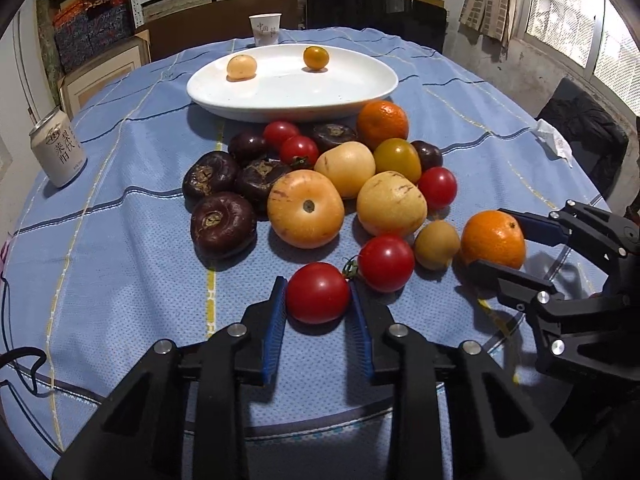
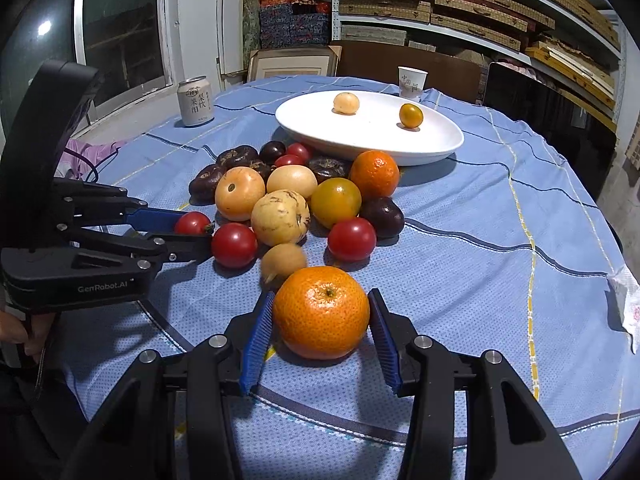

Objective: Organize fruits
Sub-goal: 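Grasp a red tomato with the left tool while the right tool grasps a mandarin orange, then carry the red tomato and mandarin onto the white plate and release both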

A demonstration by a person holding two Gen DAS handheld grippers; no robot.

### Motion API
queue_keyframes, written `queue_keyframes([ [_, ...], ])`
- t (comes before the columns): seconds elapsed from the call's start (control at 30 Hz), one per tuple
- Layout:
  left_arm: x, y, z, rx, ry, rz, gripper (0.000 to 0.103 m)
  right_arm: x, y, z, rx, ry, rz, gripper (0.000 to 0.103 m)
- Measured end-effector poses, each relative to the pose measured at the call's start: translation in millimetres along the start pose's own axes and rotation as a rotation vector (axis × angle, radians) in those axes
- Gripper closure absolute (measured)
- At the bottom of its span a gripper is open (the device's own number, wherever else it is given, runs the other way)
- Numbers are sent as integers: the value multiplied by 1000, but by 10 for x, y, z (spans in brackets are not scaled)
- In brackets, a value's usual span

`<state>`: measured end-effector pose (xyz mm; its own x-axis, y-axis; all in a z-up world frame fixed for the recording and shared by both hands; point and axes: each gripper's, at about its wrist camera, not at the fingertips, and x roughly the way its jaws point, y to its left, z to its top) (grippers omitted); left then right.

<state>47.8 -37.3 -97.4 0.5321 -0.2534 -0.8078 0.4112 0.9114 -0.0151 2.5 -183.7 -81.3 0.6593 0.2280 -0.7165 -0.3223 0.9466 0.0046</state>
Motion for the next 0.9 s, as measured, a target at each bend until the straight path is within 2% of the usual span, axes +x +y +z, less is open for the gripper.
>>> queue_keyframes([
  [0.5, -213, 69, 2, -34, -45, 2, 73, -20, -30, -9, 17, -8, 14, 55],
  [0.9, -444, 190, 64, -67, -91, -7, 73, -261, -132, 34, 43, -77, 23, 55],
])
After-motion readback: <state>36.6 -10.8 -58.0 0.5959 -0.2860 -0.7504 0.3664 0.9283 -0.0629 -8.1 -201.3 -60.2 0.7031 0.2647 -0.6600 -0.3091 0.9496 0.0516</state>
